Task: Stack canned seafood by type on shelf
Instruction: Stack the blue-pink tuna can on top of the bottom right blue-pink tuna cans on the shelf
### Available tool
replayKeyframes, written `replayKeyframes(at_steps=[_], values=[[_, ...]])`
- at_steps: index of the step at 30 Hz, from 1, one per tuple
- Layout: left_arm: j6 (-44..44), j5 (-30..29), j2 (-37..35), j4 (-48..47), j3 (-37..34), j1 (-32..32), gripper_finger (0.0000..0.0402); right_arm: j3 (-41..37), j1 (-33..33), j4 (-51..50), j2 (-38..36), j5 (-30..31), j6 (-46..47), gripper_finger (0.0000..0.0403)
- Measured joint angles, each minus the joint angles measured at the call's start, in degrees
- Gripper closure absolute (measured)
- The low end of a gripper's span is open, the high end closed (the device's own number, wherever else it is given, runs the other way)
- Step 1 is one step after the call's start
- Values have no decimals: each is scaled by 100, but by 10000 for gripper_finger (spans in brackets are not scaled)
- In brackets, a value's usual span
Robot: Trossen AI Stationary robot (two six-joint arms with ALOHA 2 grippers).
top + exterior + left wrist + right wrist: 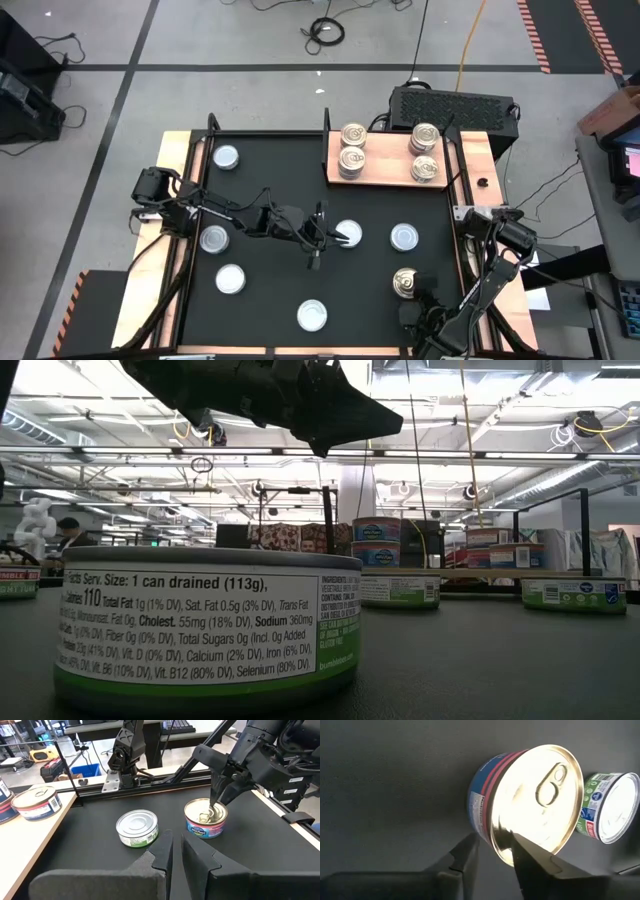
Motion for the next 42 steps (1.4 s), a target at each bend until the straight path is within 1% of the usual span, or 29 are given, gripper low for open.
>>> replayKeyframes(at_steps=[2,6,7,10,16,23,30,33,38,42], values=[[-1,0,0,-1,0,8,359,0,0,-10,0,36,0,318],[-1,0,0,-3,0,13,359,0,8,20,0,235,103,385],[-1,0,0,-3,0,13,359,0,-2,20,0,293,145,393],[-1,0,0,-14,0,13,359,-2,-27,23,0,462,391,399],[-1,0,0,-21,0,13,359,35,-94,-115,2,477,566,402],[-1,0,0,-21,0,13,359,535,-283,-1123,13,475,511,402],[-1,-2,0,-25,0,31,359,864,-495,-1607,11,514,289,403],[-1,-2,0,-25,0,31,359,909,-597,-1776,7,770,248,403],[-1,-1,0,-29,0,31,359,909,-872,-1761,4,1094,-302,402],[-2,0,0,-27,0,30,359,907,-1209,-1775,-26,1658,-496,402]])
